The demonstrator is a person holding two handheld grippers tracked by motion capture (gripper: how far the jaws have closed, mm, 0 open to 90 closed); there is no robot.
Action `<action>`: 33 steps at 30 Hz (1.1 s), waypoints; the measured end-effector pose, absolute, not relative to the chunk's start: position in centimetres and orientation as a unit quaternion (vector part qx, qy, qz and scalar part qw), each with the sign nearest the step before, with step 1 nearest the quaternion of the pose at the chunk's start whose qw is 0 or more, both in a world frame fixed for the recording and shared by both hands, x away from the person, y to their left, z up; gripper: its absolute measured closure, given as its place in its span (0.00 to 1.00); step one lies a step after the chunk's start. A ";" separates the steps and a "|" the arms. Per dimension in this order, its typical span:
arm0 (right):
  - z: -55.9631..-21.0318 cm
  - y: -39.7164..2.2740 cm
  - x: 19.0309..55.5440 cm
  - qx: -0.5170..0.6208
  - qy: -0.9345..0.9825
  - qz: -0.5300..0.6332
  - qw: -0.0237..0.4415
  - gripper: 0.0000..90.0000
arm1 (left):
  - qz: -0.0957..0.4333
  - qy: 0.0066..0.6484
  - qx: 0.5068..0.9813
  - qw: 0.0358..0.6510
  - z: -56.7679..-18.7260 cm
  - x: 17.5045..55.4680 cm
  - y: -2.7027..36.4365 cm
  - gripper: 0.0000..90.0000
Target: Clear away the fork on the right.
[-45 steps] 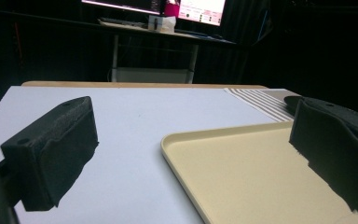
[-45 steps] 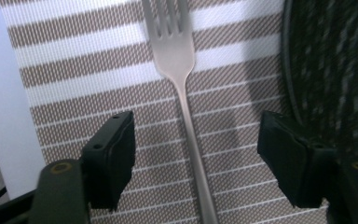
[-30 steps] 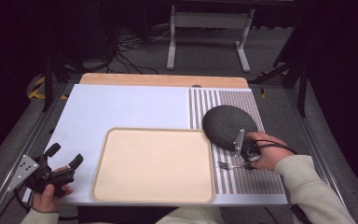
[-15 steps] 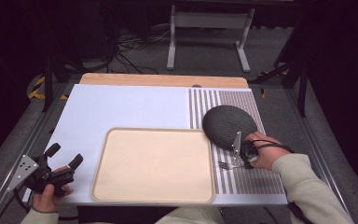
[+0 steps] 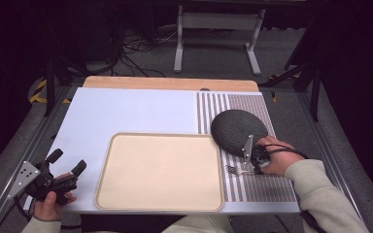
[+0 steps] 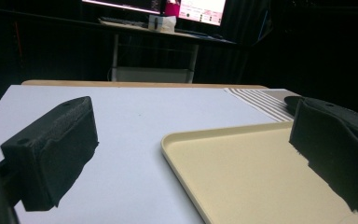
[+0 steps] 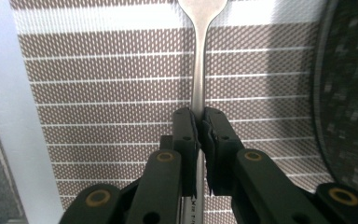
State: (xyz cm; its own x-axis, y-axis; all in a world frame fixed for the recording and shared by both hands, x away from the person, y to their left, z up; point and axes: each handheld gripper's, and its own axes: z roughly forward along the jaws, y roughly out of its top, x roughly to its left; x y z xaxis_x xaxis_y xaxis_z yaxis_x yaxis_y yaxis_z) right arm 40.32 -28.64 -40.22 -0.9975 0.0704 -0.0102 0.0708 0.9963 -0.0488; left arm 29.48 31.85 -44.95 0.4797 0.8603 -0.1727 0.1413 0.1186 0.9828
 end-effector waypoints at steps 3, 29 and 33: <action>-39.1 -28.6 40.2 0.043 0.999 -0.012 0.013 0.93 | 0.291 0.419 0.597 0.620 -44.9 29.5 31.8 0.02; -34.0 -27.1 40.0 0.111 0.986 0.104 0.069 0.93 | 0.291 0.419 0.597 0.619 -44.9 29.5 31.9 0.02; -33.6 -26.7 40.0 0.124 0.983 0.118 0.069 0.93 | 0.291 0.418 0.597 0.619 -44.9 29.4 31.9 0.02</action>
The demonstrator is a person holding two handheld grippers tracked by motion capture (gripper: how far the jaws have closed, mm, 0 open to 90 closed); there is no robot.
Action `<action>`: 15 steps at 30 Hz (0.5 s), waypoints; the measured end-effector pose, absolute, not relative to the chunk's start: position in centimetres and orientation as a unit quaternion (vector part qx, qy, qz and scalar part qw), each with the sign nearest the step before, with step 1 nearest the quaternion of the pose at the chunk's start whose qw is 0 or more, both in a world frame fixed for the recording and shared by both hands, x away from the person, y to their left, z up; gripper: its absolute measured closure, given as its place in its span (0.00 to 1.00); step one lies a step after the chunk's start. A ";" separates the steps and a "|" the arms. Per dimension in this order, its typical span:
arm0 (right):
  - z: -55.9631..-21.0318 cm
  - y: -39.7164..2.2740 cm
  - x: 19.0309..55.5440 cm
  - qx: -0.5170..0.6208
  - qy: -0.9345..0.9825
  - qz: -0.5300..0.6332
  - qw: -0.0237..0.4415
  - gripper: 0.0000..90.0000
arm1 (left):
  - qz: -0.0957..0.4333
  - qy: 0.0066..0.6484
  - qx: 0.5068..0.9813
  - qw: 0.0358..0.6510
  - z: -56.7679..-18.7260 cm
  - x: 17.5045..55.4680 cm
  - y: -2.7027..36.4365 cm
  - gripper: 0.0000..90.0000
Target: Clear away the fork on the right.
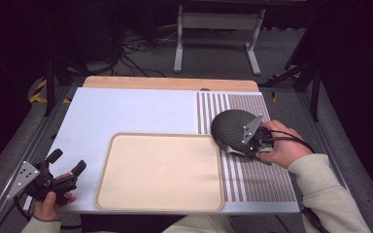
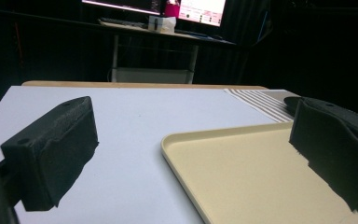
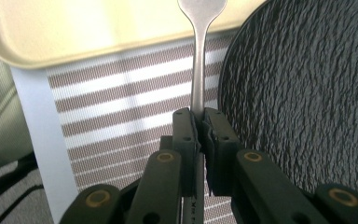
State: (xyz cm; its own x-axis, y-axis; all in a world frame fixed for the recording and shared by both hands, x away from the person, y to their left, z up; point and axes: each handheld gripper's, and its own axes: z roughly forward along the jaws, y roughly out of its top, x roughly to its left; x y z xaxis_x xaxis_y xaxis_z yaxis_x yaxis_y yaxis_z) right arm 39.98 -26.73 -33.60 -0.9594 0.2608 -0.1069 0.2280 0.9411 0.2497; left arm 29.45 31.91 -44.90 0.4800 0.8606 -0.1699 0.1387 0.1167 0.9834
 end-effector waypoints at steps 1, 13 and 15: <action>-33.5 -26.7 40.0 0.125 0.983 0.120 0.067 0.93 | 0.291 0.417 0.598 0.619 -44.9 29.5 31.9 0.02; -32.6 -24.9 40.0 0.193 0.965 0.168 0.055 0.93 | 0.290 0.419 0.597 0.620 -44.9 29.5 31.9 0.02; -32.5 -24.3 40.0 0.203 0.962 0.174 0.053 0.93 | 0.290 0.419 0.597 0.620 -44.9 29.5 31.9 0.02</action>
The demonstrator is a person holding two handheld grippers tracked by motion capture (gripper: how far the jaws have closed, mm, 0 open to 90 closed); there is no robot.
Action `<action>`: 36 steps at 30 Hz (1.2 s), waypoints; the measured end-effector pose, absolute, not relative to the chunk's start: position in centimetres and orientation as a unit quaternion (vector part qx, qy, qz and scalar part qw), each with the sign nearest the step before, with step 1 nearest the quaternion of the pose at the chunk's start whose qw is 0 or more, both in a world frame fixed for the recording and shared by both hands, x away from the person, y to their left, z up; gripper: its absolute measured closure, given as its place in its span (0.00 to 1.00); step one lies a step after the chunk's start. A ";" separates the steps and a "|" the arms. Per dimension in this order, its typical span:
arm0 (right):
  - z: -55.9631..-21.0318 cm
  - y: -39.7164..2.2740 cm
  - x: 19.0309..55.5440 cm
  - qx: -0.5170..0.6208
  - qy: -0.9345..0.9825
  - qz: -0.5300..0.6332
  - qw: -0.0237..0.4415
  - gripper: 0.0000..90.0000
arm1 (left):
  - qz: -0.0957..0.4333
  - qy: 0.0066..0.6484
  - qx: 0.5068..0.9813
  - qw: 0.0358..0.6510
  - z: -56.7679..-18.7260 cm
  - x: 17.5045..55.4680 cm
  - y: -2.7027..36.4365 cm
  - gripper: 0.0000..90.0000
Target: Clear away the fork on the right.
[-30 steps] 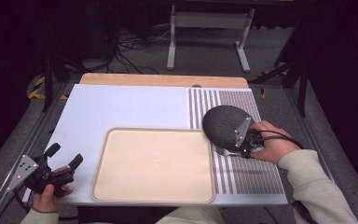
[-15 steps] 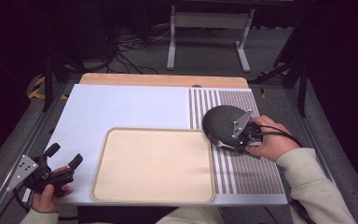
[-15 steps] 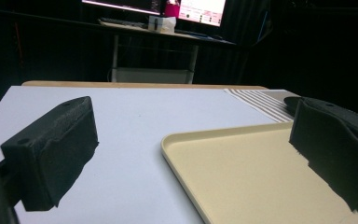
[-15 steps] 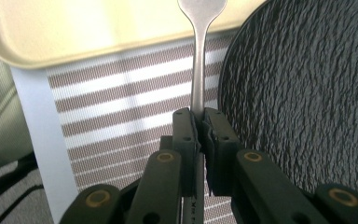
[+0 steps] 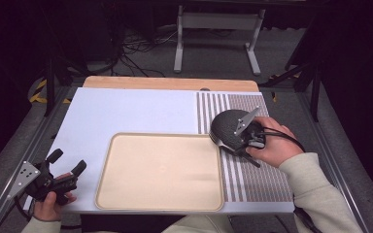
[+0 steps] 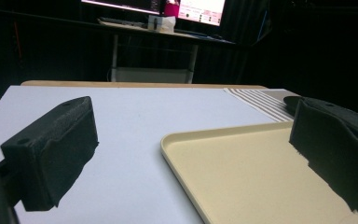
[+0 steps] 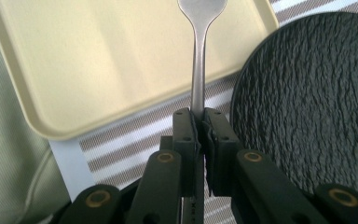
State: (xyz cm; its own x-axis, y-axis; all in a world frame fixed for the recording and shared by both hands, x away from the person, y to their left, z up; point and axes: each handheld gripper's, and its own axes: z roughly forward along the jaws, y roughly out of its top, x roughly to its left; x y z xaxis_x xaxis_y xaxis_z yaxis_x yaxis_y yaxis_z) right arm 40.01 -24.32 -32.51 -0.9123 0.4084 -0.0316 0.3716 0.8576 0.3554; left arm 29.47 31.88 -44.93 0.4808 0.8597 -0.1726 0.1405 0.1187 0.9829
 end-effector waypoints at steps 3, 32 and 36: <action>-32.4 -23.5 40.0 0.218 0.958 0.182 0.051 0.93 | 0.290 0.419 0.597 0.620 -44.9 29.5 31.9 0.02; -32.6 -17.4 40.2 0.366 0.904 0.220 -0.004 0.93 | 0.290 0.418 0.596 0.621 -44.9 29.4 32.0 0.02; -32.8 -16.8 40.3 0.384 0.899 0.212 -0.007 0.93 | 0.290 0.418 0.595 0.622 -44.9 29.4 32.0 0.02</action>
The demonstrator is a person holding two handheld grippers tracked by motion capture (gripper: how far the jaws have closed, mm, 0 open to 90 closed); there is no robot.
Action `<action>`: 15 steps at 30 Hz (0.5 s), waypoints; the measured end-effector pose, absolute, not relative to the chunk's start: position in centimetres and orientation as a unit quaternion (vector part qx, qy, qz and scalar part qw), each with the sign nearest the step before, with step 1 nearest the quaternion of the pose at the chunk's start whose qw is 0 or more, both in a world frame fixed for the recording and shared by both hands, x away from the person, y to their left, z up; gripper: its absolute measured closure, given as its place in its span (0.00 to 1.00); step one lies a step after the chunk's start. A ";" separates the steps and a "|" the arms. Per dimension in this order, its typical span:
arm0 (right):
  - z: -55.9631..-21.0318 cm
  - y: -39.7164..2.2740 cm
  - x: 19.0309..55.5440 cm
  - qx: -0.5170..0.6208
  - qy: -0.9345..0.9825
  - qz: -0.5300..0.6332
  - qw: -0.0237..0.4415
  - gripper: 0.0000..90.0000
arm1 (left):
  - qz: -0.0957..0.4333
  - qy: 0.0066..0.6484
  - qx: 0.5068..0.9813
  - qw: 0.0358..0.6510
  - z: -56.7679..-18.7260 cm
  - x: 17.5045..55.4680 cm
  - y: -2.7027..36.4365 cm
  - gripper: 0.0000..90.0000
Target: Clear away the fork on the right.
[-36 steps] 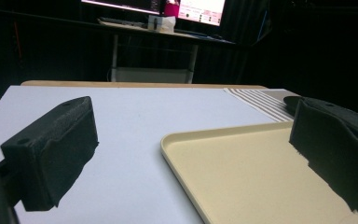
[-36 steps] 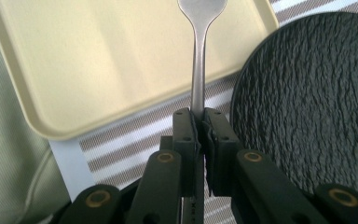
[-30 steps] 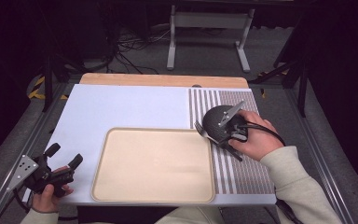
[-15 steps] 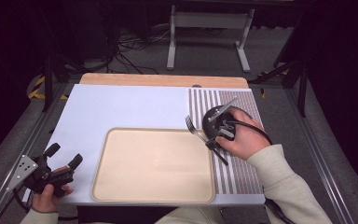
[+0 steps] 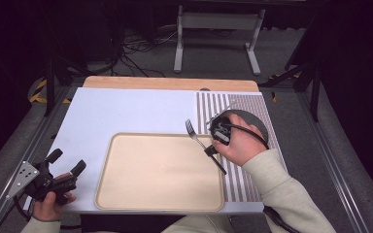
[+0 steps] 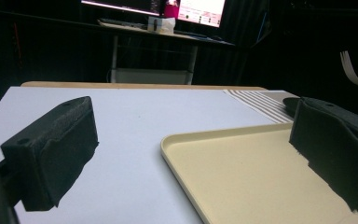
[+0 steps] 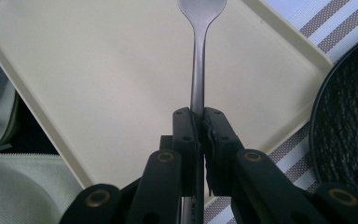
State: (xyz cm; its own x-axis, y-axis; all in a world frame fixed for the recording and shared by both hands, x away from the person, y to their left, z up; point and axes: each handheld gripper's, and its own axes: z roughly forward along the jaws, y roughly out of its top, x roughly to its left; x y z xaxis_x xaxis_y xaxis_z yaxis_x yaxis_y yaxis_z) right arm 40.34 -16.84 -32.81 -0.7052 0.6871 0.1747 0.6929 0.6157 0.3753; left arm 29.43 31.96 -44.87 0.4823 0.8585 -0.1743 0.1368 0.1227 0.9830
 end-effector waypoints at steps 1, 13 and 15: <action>-32.9 -16.7 40.4 -0.388 -0.897 -0.212 0.008 0.93 | 0.290 0.418 0.595 0.622 -44.9 29.4 32.0 0.02; -33.8 -15.2 40.6 -0.438 -0.879 -0.186 0.027 0.93 | 0.290 0.417 0.595 0.623 -44.8 29.4 32.0 0.02; -33.9 -15.0 40.6 -0.442 -0.878 -0.183 0.029 0.93 | 0.290 0.417 0.595 0.623 -44.8 29.4 32.0 0.02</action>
